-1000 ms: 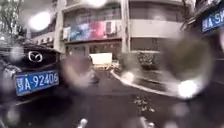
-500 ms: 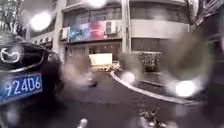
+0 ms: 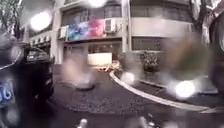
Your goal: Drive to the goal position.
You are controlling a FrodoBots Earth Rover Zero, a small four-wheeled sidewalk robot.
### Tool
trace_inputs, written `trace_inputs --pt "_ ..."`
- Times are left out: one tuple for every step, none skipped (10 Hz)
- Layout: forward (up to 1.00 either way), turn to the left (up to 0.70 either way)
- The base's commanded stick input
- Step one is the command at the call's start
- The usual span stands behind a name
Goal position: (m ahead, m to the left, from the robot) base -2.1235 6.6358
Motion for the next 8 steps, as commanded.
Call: trace_inputs --pt "0.70 -0.09" --pt "0.70 0.00" --pt "0.70 0.00" --pt "0.70 0.00" --pt "0.70 0.00" --pt "0.70 0.00" --pt "0.70 0.00" --pt "0.70 0.00"
